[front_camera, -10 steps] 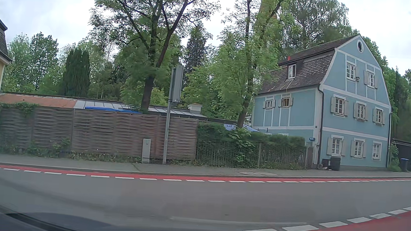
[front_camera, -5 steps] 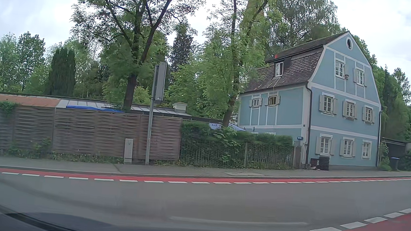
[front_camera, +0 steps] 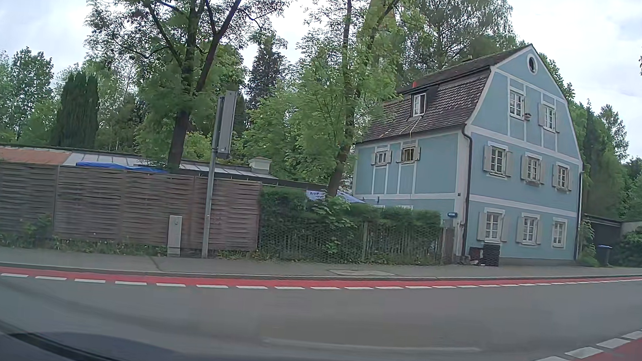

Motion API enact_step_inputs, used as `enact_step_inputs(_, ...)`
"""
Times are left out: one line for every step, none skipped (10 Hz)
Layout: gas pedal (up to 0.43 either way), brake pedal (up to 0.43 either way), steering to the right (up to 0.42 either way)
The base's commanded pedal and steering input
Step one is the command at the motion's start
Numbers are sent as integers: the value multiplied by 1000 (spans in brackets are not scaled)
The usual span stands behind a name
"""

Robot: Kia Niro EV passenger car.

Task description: Follow the waypoints while adhering to traffic rules and regulations

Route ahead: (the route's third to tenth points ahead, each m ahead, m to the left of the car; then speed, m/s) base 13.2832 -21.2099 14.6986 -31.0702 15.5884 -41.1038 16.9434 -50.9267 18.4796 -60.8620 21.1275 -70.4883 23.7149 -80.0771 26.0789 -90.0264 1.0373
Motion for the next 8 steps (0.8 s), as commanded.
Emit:
enact_step_inputs(28, 0, 285)
enact_step_inputs(28, 0, 281)
enact_step_inputs(47, 0, 282)
enact_step_inputs(59, 0, 285)
enact_step_inputs(79, 0, 288)
enact_step_inputs(79, 0, 294)
enact_step_inputs(79, 0, 302)
enact_step_inputs(87, 0, 307)
